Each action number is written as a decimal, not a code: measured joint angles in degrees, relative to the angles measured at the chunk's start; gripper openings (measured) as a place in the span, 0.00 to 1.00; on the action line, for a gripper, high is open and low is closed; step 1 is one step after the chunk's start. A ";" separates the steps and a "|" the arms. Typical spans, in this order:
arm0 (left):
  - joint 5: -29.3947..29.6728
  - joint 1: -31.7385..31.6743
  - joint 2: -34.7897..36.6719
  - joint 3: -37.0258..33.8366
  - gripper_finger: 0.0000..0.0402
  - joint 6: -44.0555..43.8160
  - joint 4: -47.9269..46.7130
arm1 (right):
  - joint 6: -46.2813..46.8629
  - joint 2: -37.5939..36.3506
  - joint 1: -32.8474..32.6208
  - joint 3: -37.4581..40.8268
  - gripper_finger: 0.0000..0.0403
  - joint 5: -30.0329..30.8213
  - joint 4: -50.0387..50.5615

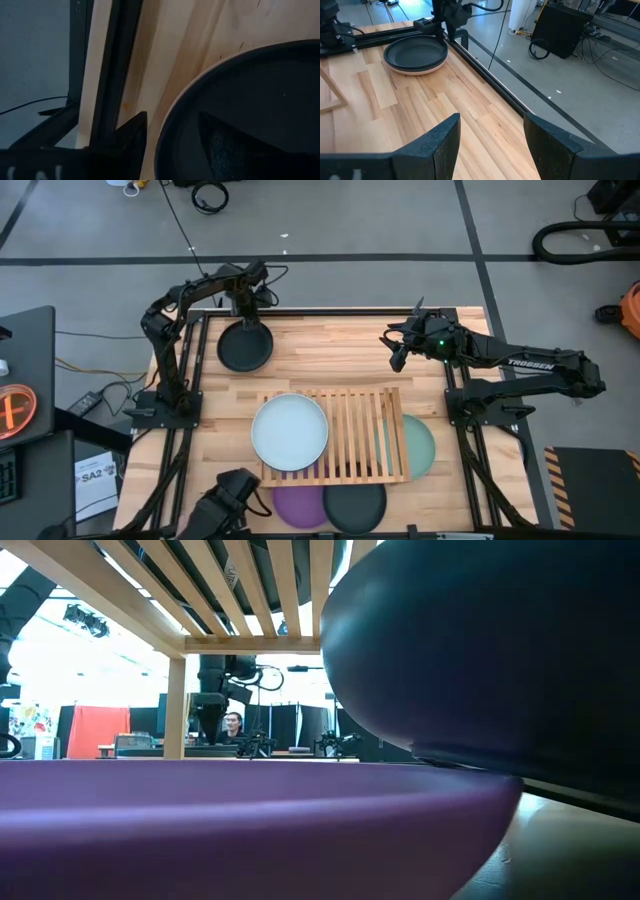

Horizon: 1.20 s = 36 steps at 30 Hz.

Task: Place and stack plates onto a shelf
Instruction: Put the black plate on the shelf

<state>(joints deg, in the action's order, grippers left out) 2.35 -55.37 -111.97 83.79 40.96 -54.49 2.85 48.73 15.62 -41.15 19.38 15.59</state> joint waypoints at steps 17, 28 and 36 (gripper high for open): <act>2.23 0.33 -3.20 0.02 0.26 -0.25 -0.13 | -0.01 0.00 0.00 0.00 0.55 0.00 0.00; 1.95 0.31 -2.92 0.20 0.05 -0.41 -0.73 | 0.00 0.00 0.00 0.00 0.55 0.00 -0.02; 2.38 0.31 -3.03 2.71 0.05 -0.45 -5.91 | 0.00 0.00 0.00 0.00 0.55 0.00 -0.02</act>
<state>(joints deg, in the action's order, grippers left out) 4.73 -55.07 -115.00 86.50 40.51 -60.40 2.85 48.73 15.62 -41.15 19.38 15.58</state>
